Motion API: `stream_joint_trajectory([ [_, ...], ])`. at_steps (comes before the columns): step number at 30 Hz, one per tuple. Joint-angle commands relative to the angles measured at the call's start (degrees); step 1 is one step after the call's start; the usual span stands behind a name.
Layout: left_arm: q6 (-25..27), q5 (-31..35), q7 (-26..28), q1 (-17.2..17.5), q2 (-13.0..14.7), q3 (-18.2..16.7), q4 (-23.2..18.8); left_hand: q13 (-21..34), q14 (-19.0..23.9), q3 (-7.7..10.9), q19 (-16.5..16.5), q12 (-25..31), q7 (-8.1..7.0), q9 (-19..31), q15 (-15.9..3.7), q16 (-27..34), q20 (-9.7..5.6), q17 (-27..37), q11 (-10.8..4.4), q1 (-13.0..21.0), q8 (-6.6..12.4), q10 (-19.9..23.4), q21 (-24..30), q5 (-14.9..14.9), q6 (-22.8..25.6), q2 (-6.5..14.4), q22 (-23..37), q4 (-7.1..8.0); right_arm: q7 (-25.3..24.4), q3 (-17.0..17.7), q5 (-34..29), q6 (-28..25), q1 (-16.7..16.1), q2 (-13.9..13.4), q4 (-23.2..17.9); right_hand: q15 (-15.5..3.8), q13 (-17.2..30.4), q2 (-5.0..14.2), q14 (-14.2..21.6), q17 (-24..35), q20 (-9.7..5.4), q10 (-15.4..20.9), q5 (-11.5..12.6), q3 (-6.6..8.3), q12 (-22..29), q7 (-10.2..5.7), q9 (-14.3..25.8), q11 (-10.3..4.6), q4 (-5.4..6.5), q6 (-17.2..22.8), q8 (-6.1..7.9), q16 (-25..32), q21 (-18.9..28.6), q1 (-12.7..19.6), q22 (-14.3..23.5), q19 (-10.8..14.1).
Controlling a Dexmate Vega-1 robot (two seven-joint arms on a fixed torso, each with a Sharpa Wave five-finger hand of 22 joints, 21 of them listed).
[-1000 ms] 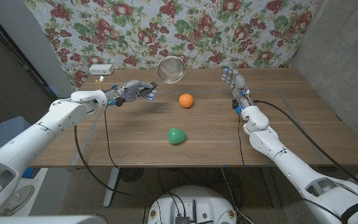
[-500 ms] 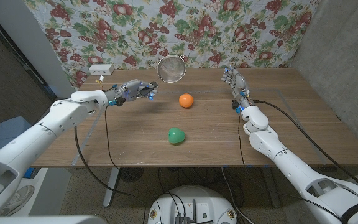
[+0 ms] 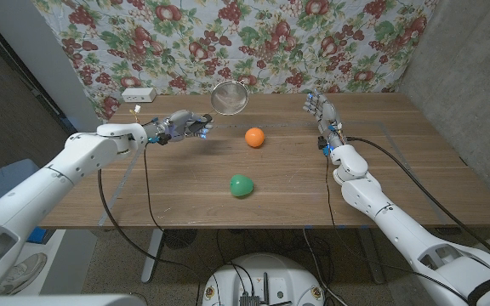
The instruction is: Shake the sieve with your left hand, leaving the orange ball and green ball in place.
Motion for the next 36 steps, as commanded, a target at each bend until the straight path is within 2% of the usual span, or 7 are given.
stream_joint_trajectory([
  [1,10.19,-5.47,7.25,0.11,0.89,-1.56,-3.09,-0.06,2.8,0.43,0.19,-0.27,5.75,-0.08,-3.13,0.05,-5.58,-0.04,-4.37,2.59,-0.3,4.62,0.41,-0.39,4.5,1.72,0.32,-0.19,0.19,0.21,0.39,0.37,-0.46,-0.03,-0.25,0.01,0.11,0.56,-0.13,-0.07,-0.44,0.04,0.06,0.28,0.3,0.27,0.11,0.07,-0.07,0.06,0.34,0.42,-0.38,0.25,0.26,0.41],
  [9,13.69,-6.9,8.61,-0.82,1.49,-1.23,-3.71,-0.26,2.45,0.72,0.16,-0.56,6.08,-0.27,-3.17,-0.19,-5.38,-0.18,-4.29,2.69,-0.51,4.2,0.54,-0.62,4.26,1.76,0.32,-0.17,0.47,0.28,0.61,0.48,-0.68,-0.12,-0.32,0.04,0.03,0.56,-0.15,-0.17,-0.47,-0.05,0.06,0.33,0.28,0.28,0.1,0.05,-0.1,0.06,0.34,0.45,-0.53,0.19,0.27,0.43],
  [16,13.12,-6.72,7.91,-0.91,1.68,-0.93,-3.76,-0.37,2.4,0.87,0.19,-0.65,6.14,-0.4,-3.17,-0.25,-5.35,-0.23,-4.35,2.75,-0.62,4.15,0.64,-0.76,4.1,1.77,0.32,-0.17,0.5,0.32,0.63,0.58,-0.91,-0.22,-0.48,0.1,-0.04,0.57,-0.13,-0.25,-0.43,0.0,0.06,0.37,0.31,0.31,0.1,0.09,-0.12,0.04,0.33,0.48,-0.67,0.14,0.27,0.43],
  [24,7.5,-4.49,4.44,0.12,1.63,-0.51,-3.06,-0.54,2.22,1.02,-0.09,-0.96,5.79,-0.59,-3.1,-0.4,-5.53,-0.3,-4.61,2.69,-0.68,3.64,0.66,-0.94,4.04,1.72,0.31,-0.01,-0.03,0.44,0.48,0.46,-1.53,-0.47,-1.31,0.1,-0.12,0.58,-0.18,-0.36,-0.42,-0.06,0.07,0.43,0.31,0.28,0.1,-0.04,-0.15,0.07,0.35,0.49,-0.84,0.09,0.28,0.44],
  [29,2.89,-2.11,2.16,0.8,1.61,-0.09,-2.62,-0.74,1.58,0.93,-1.08,-1.33,3.02,-0.83,-3.08,-0.82,-5.83,-0.42,-5.27,2.18,-0.86,3.07,0.43,-1.04,3.35,1.48,0.27,0.6,-0.45,0.51,0.32,0.33,-1.91,-0.65,-1.89,0.08,-0.17,0.58,-0.2,-0.41,-0.4,-0.08,0.07,0.46,0.31,0.27,0.1,0.03,-0.16,0.09,0.36,0.5,-0.93,0.06,0.28,0.43],
  [33,-4.33,0.98,-2.0,1.24,0.95,0.48,-0.77,-0.84,0.77,0.52,-2.29,-1.66,0.93,-0.91,-3.13,-1.34,-5.89,-0.55,-6.15,1.33,-0.65,2.52,-0.03,-0.89,3.25,1.11,0.2,1.39,-0.47,0.54,0.46,0.29,-1.99,-0.59,-1.9,0.06,-0.2,0.59,-0.21,-0.45,-0.35,-0.1,0.07,0.49,0.31,0.25,0.1,-0.03,-0.18,0.07,0.35,0.51,-0.98,0.05,0.28,0.46],
  [36,-9.36,3.81,-4.36,1.23,0.62,1.08,0.3,-0.86,0.44,0.33,-2.43,-1.82,0.01,-0.92,-3.15,-1.56,-6.06,-0.58,-6.64,0.95,-0.57,2.21,-0.15,-0.75,3.14,1.01,0.16,1.75,-0.41,0.5,0.49,0.34,-1.97,-0.49,-1.73,0.05,-0.23,0.59,-0.21,-0.49,-0.35,-0.04,0.07,0.51,0.34,0.25,0.1,0.02,-0.19,0.06,0.35,0.52,-1.05,0.03,0.28,0.45],
])
